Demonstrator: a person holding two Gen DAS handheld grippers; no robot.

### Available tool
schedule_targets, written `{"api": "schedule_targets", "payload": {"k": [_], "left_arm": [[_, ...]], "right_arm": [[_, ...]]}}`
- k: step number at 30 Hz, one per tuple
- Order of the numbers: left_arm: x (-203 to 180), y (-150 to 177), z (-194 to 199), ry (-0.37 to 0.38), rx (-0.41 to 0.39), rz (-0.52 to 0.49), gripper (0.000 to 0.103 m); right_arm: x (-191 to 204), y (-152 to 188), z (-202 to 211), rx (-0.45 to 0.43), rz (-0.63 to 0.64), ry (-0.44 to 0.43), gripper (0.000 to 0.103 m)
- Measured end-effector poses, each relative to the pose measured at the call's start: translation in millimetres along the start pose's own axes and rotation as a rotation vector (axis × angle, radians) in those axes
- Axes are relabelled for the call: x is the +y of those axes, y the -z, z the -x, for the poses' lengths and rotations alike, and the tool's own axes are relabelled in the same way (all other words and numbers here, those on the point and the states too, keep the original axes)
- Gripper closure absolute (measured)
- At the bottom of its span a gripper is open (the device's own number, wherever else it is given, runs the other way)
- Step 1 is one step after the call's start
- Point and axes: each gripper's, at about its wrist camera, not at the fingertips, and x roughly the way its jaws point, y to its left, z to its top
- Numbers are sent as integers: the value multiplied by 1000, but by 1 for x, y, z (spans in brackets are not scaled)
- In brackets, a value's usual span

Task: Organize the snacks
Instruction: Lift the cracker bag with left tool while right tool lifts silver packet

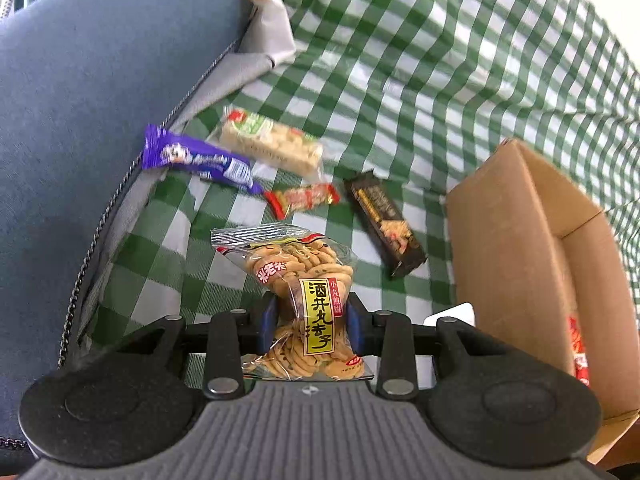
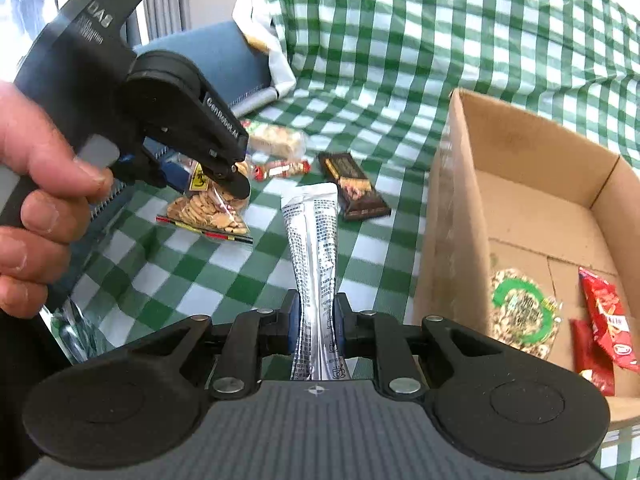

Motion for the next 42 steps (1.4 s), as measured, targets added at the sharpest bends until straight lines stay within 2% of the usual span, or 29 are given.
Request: {"api": "schedule_targets", "payload": {"k": [4,9,15,19,22,29,33,42], "left_arm": [[-2,-3,15,16,-70,0,64],[-3,-3,33,49,-143,36,64],[-9,-2,47,62,-217,23,64],[-15,5,58,83,-260,-10,64],[-21,10,65,102,-288,-29,64],[-43,21,74,147,-351,-99,64],[-54,25,78,158,-384,-132,64],[-64,26,74,164,-378,-163,64]], "right_arm": [[-5,-6,10,-51,-21,6,84],[-18,-23,31,-112,-80,-27,84],[-48,-53,69,-218,-137,-21,84],[-75,-62,93,-295,-119,21,84],[-100,-53,101,-340,-111,87,84],[-151,-21,86,-294,-287,159,84],[-160,-15,87,-296,-303,183,84],[-176,-7,85,-290,-344,221,84]]}}
